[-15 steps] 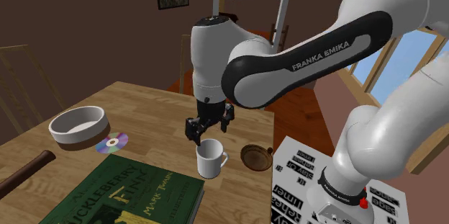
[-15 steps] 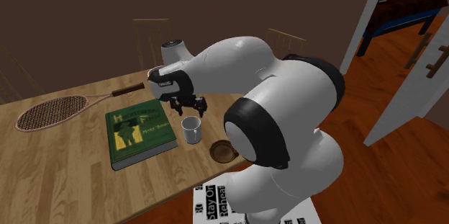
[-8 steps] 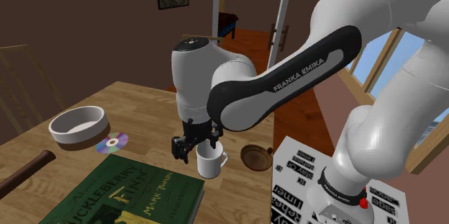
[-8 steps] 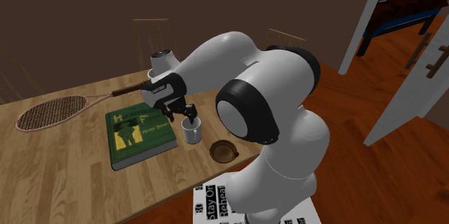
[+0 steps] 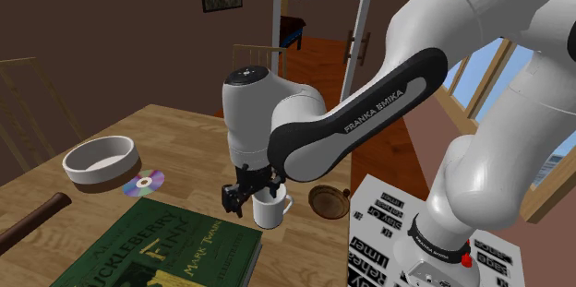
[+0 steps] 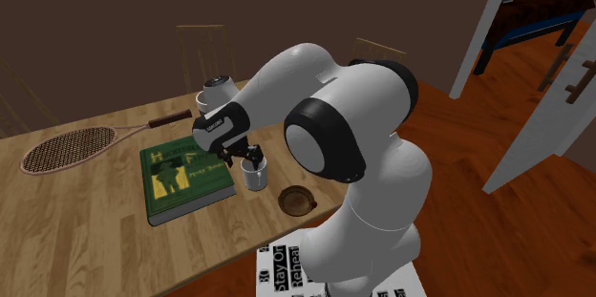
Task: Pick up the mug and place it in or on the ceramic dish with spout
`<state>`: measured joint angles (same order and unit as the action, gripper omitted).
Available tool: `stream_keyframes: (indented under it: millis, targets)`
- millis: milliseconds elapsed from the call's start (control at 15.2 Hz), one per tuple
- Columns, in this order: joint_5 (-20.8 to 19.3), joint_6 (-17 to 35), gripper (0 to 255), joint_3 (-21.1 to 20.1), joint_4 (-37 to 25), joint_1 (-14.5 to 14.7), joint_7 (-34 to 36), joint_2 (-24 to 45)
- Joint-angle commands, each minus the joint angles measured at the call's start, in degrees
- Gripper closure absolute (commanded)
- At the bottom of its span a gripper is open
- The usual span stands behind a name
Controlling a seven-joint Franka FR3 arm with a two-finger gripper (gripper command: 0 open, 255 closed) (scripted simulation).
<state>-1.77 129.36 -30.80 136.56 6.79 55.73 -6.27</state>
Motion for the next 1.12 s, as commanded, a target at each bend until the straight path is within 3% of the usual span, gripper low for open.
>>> stream_keyframes:
  millis: [0, 198, 264, 858, 1056]
  targets:
    - [-0.06, 0.09, 0, -0.01, 0.00, -0.01, 0.05, 0.09]
    - [-0.05, 0.08, 0, -0.01, 0.00, -0.01, 0.04, 0.08]
    - [-0.05, 0.08, 255, -0.01, 0.00, -0.01, 0.04, 0.08]
    - [-0.06, 0.09, 255, -0.01, 0.00, -0.01, 0.05, 0.09]
    - [0.97, -2.31, 255, 0.25, -1.04, 0.12, -0.87, -1.50]
